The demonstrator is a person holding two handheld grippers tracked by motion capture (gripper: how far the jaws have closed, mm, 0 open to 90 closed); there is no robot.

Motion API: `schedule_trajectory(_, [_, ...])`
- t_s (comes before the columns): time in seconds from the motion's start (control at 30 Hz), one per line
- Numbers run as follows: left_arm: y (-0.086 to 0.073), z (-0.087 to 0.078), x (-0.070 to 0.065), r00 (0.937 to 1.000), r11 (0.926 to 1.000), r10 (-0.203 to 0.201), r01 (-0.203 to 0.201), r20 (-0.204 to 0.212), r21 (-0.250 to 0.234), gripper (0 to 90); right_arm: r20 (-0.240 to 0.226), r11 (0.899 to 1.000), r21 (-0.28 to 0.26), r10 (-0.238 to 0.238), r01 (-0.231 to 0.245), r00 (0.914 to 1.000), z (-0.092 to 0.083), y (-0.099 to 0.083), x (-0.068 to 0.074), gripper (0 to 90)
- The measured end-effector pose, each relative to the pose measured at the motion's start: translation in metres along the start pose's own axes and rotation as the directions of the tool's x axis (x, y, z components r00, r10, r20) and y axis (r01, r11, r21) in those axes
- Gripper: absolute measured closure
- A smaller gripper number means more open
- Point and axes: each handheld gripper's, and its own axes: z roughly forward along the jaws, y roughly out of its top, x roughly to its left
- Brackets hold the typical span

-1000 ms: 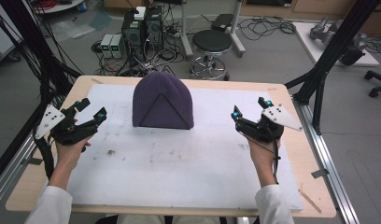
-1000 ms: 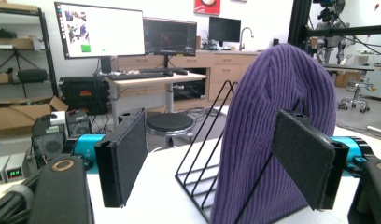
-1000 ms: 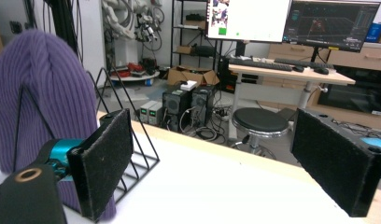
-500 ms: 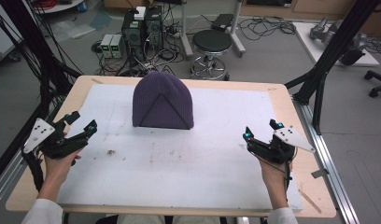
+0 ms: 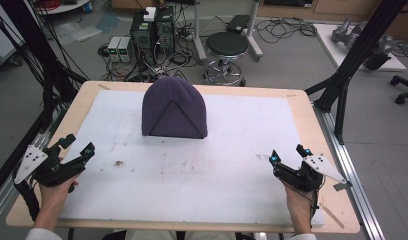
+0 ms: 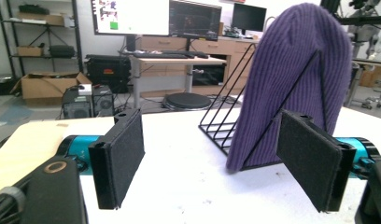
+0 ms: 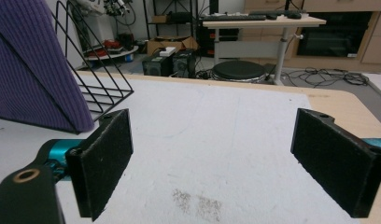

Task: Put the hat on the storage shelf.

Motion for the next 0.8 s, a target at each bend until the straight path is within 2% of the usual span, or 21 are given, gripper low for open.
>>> schedule_trajectory(0.13, [-0.004, -0.003, 0.003, 0.9999, 1.0, -0.004, 0.004, -0.013, 0.004, 23.7, 0.011, 1.0, -0.003, -0.01, 0.01, 0.9999, -0.001, -0.01, 0.001, 11.9])
schedule_trajectory(0.23, [-0.007, -0.003, 0.003, 0.9996, 0.9997, -0.024, 0.024, -0.016, 0.0, 23.7, 0.036, 1.0, 0.0, -0.007, 0.007, 0.9993, -0.001, -0.016, 0.003, 12.0])
schedule_trajectory(0.37, [-0.012, -0.003, 0.0, 0.9998, 0.9999, -0.012, 0.012, -0.017, 0.01, 23.7, 0.058, 1.0, 0.013, 0.016, -0.017, 0.9982, 0.0, -0.028, 0.007, 12.0])
schedule_trajectory(0.43, [-0.014, -0.004, 0.0, 0.9998, 0.9998, -0.01, 0.01, -0.018, 0.016, 23.7, 0.06, 1.0, 0.016, 0.0, -0.001, 0.9982, -0.001, -0.029, 0.007, 12.0])
schedule_trajectory(0.53, [-0.017, -0.004, 0.001, 0.9995, 0.9997, -0.024, 0.024, -0.021, 0.009, 23.7, 0.081, 1.0, -0.009, 0.004, -0.003, 0.9967, -0.003, -0.032, 0.01, 12.0])
schedule_trajectory(0.6, [-0.02, -0.003, 0.001, 0.9993, 0.9992, -0.037, 0.037, -0.007, 0.017, 23.7, 0.09, 1.0, -0.009, -0.008, 0.009, 0.9959, -0.002, -0.034, 0.013, 12.0])
schedule_trajectory(0.67, [-0.02, -0.003, 0.0, 0.9998, 0.9995, -0.021, 0.021, 0.002, 0.023, 23.6, 0.091, 1.0, 0.001, -0.03, 0.03, 0.9954, -0.001, -0.035, 0.014, 12.0])
schedule_trajectory(0.8, [-0.02, -0.005, 0.0, 0.9996, 0.9994, -0.027, 0.026, 0.01, 0.022, 23.6, 0.103, 0.999, -0.003, -0.043, 0.044, 0.9937, -0.004, -0.035, 0.015, 12.0])
